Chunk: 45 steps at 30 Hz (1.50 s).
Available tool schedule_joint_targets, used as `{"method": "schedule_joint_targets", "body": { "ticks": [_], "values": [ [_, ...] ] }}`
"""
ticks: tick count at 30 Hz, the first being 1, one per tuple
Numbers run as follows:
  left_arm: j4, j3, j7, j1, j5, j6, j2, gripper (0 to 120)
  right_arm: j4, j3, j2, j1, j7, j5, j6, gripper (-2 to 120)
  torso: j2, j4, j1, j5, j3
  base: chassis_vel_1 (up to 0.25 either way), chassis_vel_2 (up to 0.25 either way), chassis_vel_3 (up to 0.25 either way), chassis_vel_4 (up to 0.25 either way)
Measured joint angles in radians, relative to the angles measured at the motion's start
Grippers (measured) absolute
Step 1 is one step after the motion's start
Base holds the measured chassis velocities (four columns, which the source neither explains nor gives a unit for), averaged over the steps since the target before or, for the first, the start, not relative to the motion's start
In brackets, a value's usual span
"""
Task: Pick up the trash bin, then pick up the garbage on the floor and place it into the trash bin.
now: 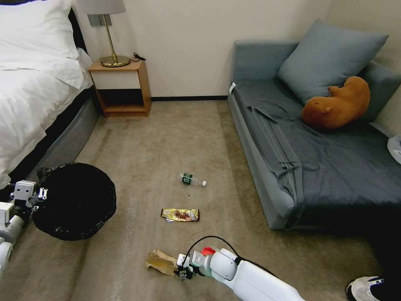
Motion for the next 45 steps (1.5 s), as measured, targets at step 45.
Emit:
{"method": "schedule_joint_targets", "body": {
  "ticks": [45],
  "values": [
    [-0.085,0.178,-0.042,-0.046,-0.034,0.005,-0.088,4,0.494,0.121,0.032,0.234,0.224,0.755,-0.109,0,0.000,0.0001,0.000,-0.0002,0.000,0.000,0.000,0.000,0.000]
  ]
}}
